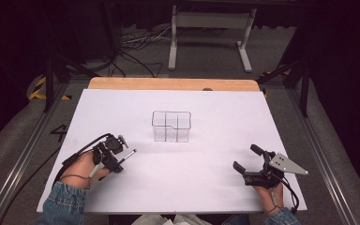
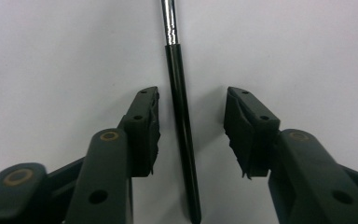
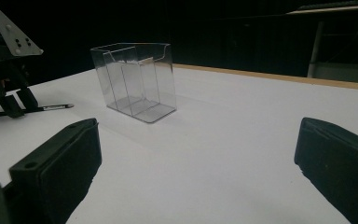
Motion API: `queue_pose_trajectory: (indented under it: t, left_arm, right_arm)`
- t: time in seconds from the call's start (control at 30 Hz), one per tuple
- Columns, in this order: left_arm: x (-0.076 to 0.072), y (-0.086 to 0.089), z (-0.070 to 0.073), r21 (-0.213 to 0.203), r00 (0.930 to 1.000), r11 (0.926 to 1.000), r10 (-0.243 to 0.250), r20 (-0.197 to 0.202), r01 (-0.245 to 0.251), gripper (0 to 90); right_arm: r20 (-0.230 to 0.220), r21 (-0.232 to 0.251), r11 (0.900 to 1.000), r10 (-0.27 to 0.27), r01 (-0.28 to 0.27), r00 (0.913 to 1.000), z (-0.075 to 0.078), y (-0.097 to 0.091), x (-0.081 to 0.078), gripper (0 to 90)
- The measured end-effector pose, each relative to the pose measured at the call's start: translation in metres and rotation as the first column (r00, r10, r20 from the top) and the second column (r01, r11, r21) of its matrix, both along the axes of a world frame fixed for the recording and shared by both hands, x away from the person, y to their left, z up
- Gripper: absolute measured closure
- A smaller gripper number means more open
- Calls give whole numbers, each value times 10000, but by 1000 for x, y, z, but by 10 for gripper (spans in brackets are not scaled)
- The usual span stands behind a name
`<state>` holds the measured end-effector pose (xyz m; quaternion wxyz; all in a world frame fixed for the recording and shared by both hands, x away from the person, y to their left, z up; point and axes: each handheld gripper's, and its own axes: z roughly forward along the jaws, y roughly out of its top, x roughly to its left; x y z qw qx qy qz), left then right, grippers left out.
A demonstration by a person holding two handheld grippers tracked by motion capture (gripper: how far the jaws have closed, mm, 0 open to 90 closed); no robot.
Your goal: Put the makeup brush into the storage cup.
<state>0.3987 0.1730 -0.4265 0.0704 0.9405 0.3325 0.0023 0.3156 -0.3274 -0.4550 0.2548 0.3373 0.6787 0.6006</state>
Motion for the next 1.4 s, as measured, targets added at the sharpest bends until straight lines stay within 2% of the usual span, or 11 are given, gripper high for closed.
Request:
queue_pose_trajectory:
  t: [0.07, 0.3, 0.43, 0.63, 1.0, 1.27, 1.3, 1.4]
  left_arm:
    - [-1, -1, 0, 112, 9999, 9999, -55, 122, 54, 610]
    - [-3, -2, 0, 254, 9998, 9995, -166, 94, 164, 737]
    - [-4, -3, 1, 408, 9996, 9988, -285, 69, 282, 761]
    - [-4, -4, 0, 388, 9998, 9991, -178, 13, 178, 829]
    - [-4, -3, 2, 347, 9998, 9992, -196, 23, 195, 835]
    - [-8, 2, 20, -506, 9986, 9983, -266, 452, 289, 838]
    - [-8, 2, 20, -506, 9986, 9983, -266, 452, 289, 838]
    - [-10, 4, 30, -931, 9961, 9951, -242, 852, 322, 838]
  right_arm:
    - [-5, 0, 10000, 5, -5, 10000, 0, 0, 0, 11]
    - [-38, -9, 10000, 59, -59, 10000, 0, 0, 0, 18]
    - [-18, -5, 10000, 60, -60, 10000, 0, 0, 0, 19]
    - [-23, -14, 10000, 69, -69, 10000, 0, 0, 0, 22]
    - [-33, -44, 10000, 82, -82, 10000, 0, 0, 0, 28]
    - [2, -81, 9999, -91, 91, 10000, 0, 0, 0, 21]
    - [2, -81, 9999, -91, 91, 10000, 0, 0, 0, 21]
    - [53, -112, 9999, -48, 49, 10000, 0, 1, 0, 1]
